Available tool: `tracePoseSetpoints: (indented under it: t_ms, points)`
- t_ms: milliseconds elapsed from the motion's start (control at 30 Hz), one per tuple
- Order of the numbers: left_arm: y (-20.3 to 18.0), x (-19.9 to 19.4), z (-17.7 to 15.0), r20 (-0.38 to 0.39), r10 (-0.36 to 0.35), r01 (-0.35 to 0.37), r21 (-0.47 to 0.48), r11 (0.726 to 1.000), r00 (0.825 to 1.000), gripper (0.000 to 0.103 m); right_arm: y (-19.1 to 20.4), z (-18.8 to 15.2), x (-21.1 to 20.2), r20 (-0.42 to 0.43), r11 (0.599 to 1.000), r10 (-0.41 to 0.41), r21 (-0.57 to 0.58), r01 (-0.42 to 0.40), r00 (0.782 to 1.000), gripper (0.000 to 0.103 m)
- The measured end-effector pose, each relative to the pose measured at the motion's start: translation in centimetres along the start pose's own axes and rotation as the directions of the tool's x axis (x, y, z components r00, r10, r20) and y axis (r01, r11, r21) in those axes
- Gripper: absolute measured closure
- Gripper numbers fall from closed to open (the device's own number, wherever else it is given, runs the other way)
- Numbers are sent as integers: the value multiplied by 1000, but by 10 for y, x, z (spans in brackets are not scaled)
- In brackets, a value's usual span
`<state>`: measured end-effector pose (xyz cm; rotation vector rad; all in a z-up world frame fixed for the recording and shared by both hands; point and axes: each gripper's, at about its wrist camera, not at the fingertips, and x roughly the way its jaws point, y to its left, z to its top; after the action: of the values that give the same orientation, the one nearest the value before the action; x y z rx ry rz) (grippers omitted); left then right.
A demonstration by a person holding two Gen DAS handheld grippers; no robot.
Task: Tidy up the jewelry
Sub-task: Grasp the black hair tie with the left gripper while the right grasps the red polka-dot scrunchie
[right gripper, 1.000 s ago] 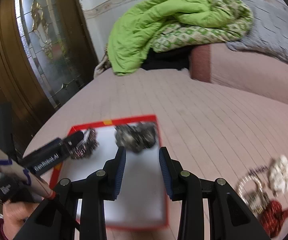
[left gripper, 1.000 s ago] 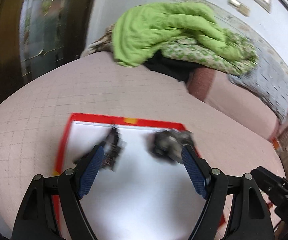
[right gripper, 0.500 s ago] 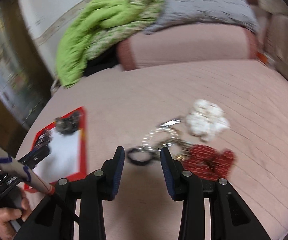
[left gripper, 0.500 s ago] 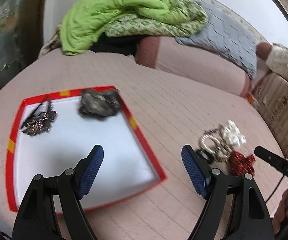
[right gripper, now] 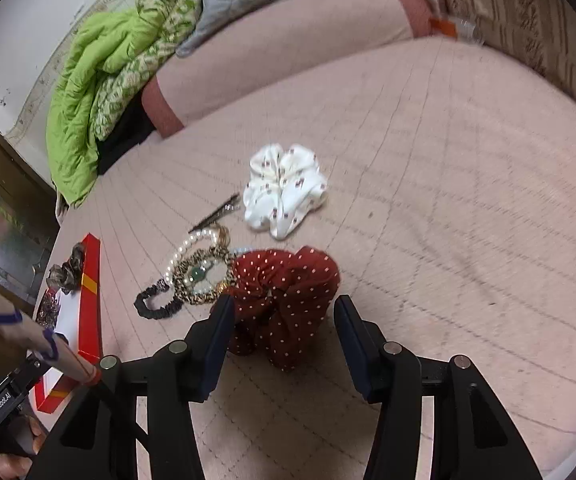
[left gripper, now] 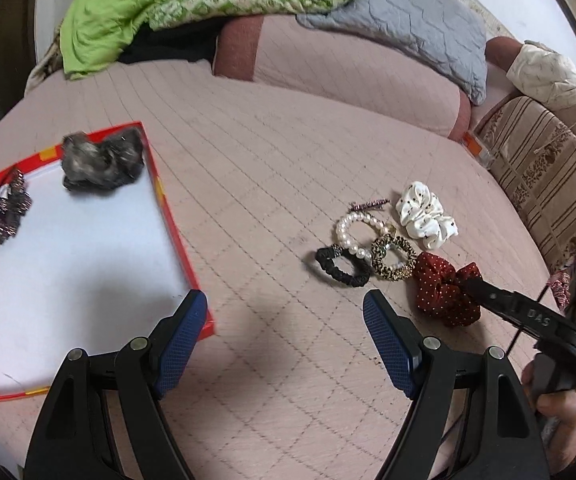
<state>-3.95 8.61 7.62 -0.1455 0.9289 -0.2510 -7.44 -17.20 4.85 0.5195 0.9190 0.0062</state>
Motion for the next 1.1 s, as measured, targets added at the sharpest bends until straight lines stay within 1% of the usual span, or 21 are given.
tracePoseSetpoints:
  t_ms: [100, 133, 167, 200, 233, 300, 400, 433, 500, 567, 633, 667, 700, 733, 867, 900, 967, 1000, 1033, 1067, 1100]
  points:
    - [-8, 7, 0, -13, 24, -24, 26, 999, 1000, 24, -2, 2, 17, -33, 1000, 17, 12, -17, 999, 48]
    - [-11, 9, 0, -17, 36, -36, 42, 998, 999, 24, -1, 2, 23, -45, 999, 31, 10, -31, 999, 51]
    - [-14, 11, 1, -19, 46, -45, 54, 998, 999, 24, -1, 2, 26, -50, 999, 37, 6, -37, 998, 74]
    - [-15, 12, 2, -20, 52, -51, 60, 997, 998, 24, 1, 3, 29, -55, 999, 46, -6, -47, 997, 86]
    - [-18, 14, 3, -21, 58, -57, 67, 996, 998, 24, 4, 3, 31, -54, 999, 46, -21, -47, 997, 87]
    - [-23, 16, 6, -24, 64, -62, 78, 995, 998, 24, 6, 5, 26, -22, 998, 44, -37, -44, 999, 91]
    - [-38, 19, 15, -25, 62, -59, 99, 993, 998, 24, 4, 10, 6, 72, 998, 29, -54, -25, 997, 91]
    - [-43, 19, 18, -26, 54, -51, 103, 993, 998, 24, 2, 11, -3, 109, 999, 20, -53, -14, 994, 91]
    - [-52, 22, 25, -29, 43, -40, 104, 994, 999, 24, -4, 14, -14, 154, 999, 18, -33, -13, 988, 91]
    - [-56, 32, 29, -63, 40, -33, 107, 994, 997, 24, -13, 16, -21, 169, 999, 38, -7, -37, 985, 91]
    - [-51, 51, 32, -123, 54, -42, 96, 994, 991, 25, -18, 15, -24, 169, 998, 52, 11, -55, 984, 91]
    - [-48, 57, 32, -137, 65, -53, 91, 994, 988, 34, -19, 15, -25, 166, 998, 58, 12, -61, 984, 91]
    - [-45, 64, 33, -153, 70, -57, 84, 995, 986, 45, -20, 14, -27, 166, 998, 60, 9, -63, 984, 91]
    - [-42, 71, 35, -169, 68, -56, 75, 996, 983, 49, -21, 14, -29, 171, 998, 61, 4, -62, 983, 91]
    - [-38, 88, 38, -198, 73, -62, 60, 996, 977, 51, -21, 13, -32, 180, 999, 53, -15, -51, 982, 91]
    - [-38, 94, 37, -217, 67, -56, 59, 997, 974, 51, -23, 13, -33, 181, 999, 53, -14, -52, 982, 91]
    - [-41, 103, 32, -239, 72, -55, 73, 996, 968, 52, -26, 14, -33, 177, 998, 57, -4, -57, 983, 91]
    - [-45, 104, 28, -217, 96, -75, 104, 992, 971, 54, -26, 14, -32, 175, 998, 59, -1, -59, 983, 91]
    - [-49, 102, 25, -190, 119, -93, 137, 986, 975, 59, -26, 15, -31, 173, 998, 61, -1, -62, 983, 91]
    - [-52, 99, 21, -171, 125, -98, 153, 983, 977, 83, -25, 15, -30, 172, 998, 65, -2, -66, 983, 91]
    - [-53, 96, 17, -161, 109, -85, 151, 985, 981, 98, -24, 15, -30, 173, 997, 71, -5, -72, 982, 91]
